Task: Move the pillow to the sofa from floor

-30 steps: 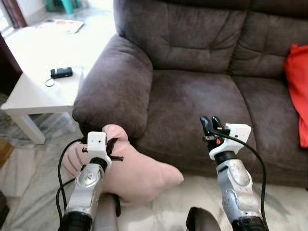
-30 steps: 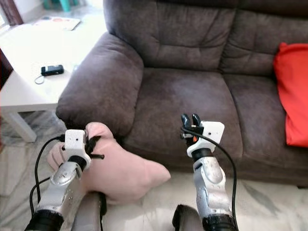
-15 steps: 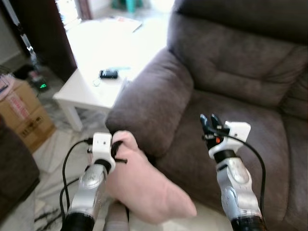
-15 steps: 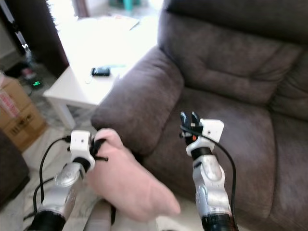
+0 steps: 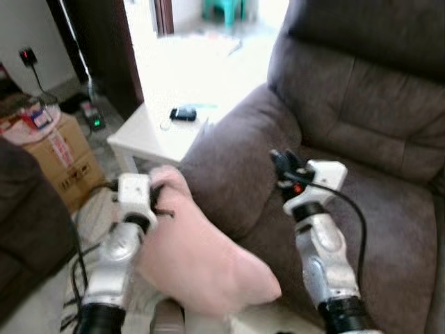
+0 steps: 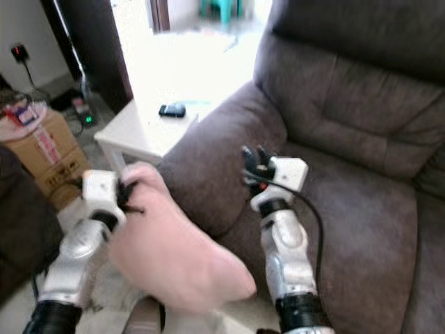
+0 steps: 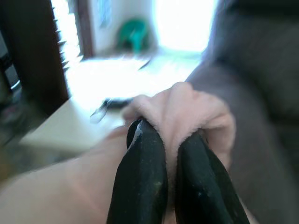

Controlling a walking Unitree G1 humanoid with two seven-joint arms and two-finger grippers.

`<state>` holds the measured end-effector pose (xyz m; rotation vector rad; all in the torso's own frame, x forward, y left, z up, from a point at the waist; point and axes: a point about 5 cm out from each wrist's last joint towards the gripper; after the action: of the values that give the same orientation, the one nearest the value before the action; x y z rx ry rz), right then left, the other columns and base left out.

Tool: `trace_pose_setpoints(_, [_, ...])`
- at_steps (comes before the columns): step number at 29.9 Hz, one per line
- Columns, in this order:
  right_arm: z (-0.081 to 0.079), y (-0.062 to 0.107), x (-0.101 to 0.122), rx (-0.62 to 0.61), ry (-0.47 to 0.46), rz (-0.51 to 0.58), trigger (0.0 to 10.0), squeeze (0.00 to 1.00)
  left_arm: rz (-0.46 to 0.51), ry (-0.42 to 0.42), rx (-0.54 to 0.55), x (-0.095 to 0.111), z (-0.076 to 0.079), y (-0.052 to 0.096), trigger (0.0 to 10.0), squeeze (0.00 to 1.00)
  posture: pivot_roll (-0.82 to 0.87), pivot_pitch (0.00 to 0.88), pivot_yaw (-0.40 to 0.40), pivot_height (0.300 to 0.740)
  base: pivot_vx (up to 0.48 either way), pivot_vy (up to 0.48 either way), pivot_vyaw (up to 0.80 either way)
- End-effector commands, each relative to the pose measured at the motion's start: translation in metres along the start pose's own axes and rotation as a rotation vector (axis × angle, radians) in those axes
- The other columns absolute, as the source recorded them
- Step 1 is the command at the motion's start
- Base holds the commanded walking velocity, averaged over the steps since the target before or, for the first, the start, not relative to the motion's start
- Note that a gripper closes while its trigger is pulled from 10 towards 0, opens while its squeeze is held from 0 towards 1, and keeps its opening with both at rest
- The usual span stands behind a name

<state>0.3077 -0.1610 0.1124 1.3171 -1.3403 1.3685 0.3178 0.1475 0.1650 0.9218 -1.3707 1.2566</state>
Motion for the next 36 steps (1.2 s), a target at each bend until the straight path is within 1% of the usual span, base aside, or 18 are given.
trace_pose_setpoints(1, [0.002, -0.001, 0.001, -0.013, -0.005, 0.007, 10.0, 0.00, 0.190, -0.020, -0.072, 0.048, 0.018, -0.009, 10.0, 0.00, 0.10, 0.000, -0.060, 0.666, 0.000, 0.000, 0.00])
trace_pose_setpoints(3, [0.002, -0.001, 0.001, -0.014, -0.007, 0.008, 10.0, 0.00, 0.191, -0.023, -0.078, 0.051, 0.019, -0.009, 10.0, 0.00, 0.10, 0.000, -0.060, 0.666, 0.000, 0.000, 0.00])
trace_pose_setpoints(7, [0.000, -0.003, 0.001, -0.011, -0.007, 0.010, 10.0, 0.00, 0.169, -0.033, -0.064, 0.045, 0.016, -0.008, 10.0, 0.00, 0.09, 0.000, -0.059, 0.666, 0.000, 0.000, 0.00])
trace_pose_setpoints(9, [0.001, -0.003, 0.003, -0.013, -0.006, 0.014, 10.0, 0.00, 0.182, -0.023, -0.057, 0.049, 0.015, -0.008, 10.0, 0.00, 0.09, 0.000, -0.059, 0.666, 0.000, 0.000, 0.00])
trace_pose_setpoints(13, [0.005, -0.003, 0.003, -0.019, -0.001, 0.019, 10.0, 0.00, 0.219, -0.032, -0.076, 0.062, 0.022, -0.010, 10.0, 0.00, 0.09, 0.000, -0.062, 0.666, 0.000, 0.000, 0.00])
trace_pose_setpoints(15, [0.005, -0.005, 0.007, -0.020, 0.001, 0.035, 10.0, 0.00, 0.225, -0.036, -0.081, 0.064, 0.024, -0.012, 10.0, 0.00, 0.10, 0.000, -0.060, 0.666, 0.000, 0.000, 0.00])
trace_pose_setpoints(16, [0.003, -0.009, 0.012, -0.013, -0.002, 0.058, 10.0, 0.00, 0.223, -0.037, -0.086, 0.064, 0.025, -0.013, 10.0, 0.00, 0.10, 0.000, -0.057, 0.666, 0.000, 0.000, 0.00])
trace_pose_setpoints(18, [0.001, -0.011, 0.015, -0.007, -0.002, 0.069, 10.0, 0.00, 0.218, -0.040, -0.090, 0.063, 0.025, -0.014, 10.0, 0.00, 0.10, 0.000, -0.054, 0.666, 0.000, 0.000, 0.00])
trace_pose_setpoints(19, [-0.001, -0.014, 0.017, -0.005, -0.003, 0.085, 10.0, 0.00, 0.196, -0.062, -0.094, 0.056, 0.023, -0.014, 10.0, 0.00, 0.09, 0.000, -0.047, 0.666, 0.000, 0.000, 0.00])
trace_pose_setpoints(20, [-0.001, -0.014, 0.017, -0.005, -0.003, 0.085, 10.0, 0.00, 0.196, -0.062, -0.094, 0.056, 0.023, -0.014, 10.0, 0.00, 0.09, 0.000, -0.047, 0.666, 0.000, 0.000, 0.00])
trace_pose_setpoints(21, [-0.001, -0.015, 0.016, -0.021, -0.005, 0.076, 10.0, 0.00, 0.174, -0.063, -0.091, 0.050, 0.021, -0.014, 10.0, 0.00, 0.10, 0.000, -0.040, 0.670, 0.000, 0.000, 0.00])
trace_pose_setpoints(25, [-0.005, -0.013, 0.012, -0.017, -0.012, 0.072, 10.0, 0.00, 0.137, -0.071, -0.079, 0.039, 0.017, -0.010, 10.0, 0.00, 0.10, 0.000, -0.034, 0.692, 0.000, 0.000, 0.00])
trace_pose_setpoints(31, [-0.006, -0.009, 0.009, -0.018, -0.018, 0.067, 10.0, 0.00, 0.112, -0.067, -0.073, 0.033, 0.016, -0.009, 10.0, 0.00, 0.10, 0.000, -0.031, 0.740, 0.000, 0.000, 0.00])
trace_pose_setpoints(36, [-0.006, -0.010, 0.009, -0.021, -0.017, 0.068, 10.0, 0.00, 0.112, -0.066, -0.077, 0.032, 0.018, -0.010, 10.0, 0.00, 0.10, 0.000, -0.030, 0.740, 0.000, 0.000, 0.00])
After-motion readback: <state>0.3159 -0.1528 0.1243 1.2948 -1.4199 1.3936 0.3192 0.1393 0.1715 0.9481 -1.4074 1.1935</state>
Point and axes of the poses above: a point about 5 cm out from each wrist's last joint towards the gripper, its own y axis pointing back from the gripper into the wrist, its own x axis along the axis of the wrist's last joint, z = x × y, and after that the axes turned 5 degrees about y, right-handed
